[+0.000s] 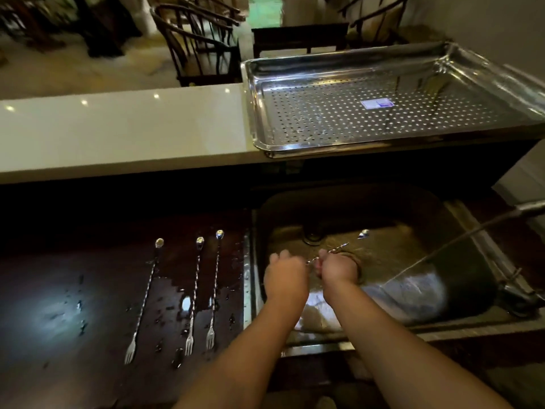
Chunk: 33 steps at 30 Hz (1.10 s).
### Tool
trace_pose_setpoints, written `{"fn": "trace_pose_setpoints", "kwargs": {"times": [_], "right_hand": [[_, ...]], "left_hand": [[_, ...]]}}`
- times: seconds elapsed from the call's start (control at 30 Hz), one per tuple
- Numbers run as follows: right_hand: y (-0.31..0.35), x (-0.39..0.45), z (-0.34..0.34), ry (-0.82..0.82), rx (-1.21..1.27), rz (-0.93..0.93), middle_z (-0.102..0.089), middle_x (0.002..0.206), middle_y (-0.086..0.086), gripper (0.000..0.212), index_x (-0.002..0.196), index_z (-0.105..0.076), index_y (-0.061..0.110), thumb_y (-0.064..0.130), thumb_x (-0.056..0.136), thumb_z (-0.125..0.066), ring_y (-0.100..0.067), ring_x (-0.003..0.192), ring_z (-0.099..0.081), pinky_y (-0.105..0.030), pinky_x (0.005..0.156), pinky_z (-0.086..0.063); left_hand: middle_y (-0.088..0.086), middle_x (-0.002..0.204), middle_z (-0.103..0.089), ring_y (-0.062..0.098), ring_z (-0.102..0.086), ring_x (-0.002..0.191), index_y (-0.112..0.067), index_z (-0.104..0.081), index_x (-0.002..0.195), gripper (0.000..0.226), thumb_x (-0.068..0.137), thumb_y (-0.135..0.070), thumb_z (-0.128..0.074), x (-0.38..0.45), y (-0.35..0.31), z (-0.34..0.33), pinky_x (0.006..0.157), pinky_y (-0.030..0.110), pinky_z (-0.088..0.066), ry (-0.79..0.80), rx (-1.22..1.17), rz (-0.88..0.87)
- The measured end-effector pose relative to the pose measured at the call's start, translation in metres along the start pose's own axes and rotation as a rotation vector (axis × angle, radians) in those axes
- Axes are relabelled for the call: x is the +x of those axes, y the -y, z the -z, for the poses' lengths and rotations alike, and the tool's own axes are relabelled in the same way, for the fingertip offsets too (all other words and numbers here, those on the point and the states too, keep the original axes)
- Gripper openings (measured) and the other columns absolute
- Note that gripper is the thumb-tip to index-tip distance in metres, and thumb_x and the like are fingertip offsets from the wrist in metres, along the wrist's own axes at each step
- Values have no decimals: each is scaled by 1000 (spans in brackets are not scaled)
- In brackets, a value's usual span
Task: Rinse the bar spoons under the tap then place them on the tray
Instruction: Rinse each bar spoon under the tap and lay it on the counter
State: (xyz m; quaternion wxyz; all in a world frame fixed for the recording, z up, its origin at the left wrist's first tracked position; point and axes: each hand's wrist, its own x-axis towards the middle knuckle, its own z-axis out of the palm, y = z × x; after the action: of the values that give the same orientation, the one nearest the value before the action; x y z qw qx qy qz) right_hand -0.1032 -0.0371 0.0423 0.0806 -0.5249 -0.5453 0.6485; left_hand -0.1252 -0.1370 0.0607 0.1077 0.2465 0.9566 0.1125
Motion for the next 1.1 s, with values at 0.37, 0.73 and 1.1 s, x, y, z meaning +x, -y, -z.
{"fn": "trace_pose_setpoints", "kwargs": {"times": [0.37,0.73,1.1], "right_hand": [[-12,-48,-86,160,-96,118,-57,55,-4,24,61,-64,11,13,85,-66,-14,46,-48,-23,47,-39],[-53,-102,-195,371,-614,333,-51,49,-6,40,44,-51,13,16,81,-65,-21,49,-47,-29,54,-35],[-74,-123,-247,331,-960,423,-63,71,-11,18,66,-64,12,15,83,-57,-26,69,-58,-25,58,-36]], "left_hand": [[13,103,-65,33,-63,95,-10,-63,102,19,92,-13,-47,-19,87,13,74,39,-49,-48,-126,165],[12,99,-66,30,-64,91,-8,-63,97,22,91,-9,-42,-63,195,15,68,37,-44,-66,-193,430],[10,101,-65,26,-63,90,-9,-60,95,19,91,-7,-42,-77,240,8,71,34,-47,-42,-232,536]]}}
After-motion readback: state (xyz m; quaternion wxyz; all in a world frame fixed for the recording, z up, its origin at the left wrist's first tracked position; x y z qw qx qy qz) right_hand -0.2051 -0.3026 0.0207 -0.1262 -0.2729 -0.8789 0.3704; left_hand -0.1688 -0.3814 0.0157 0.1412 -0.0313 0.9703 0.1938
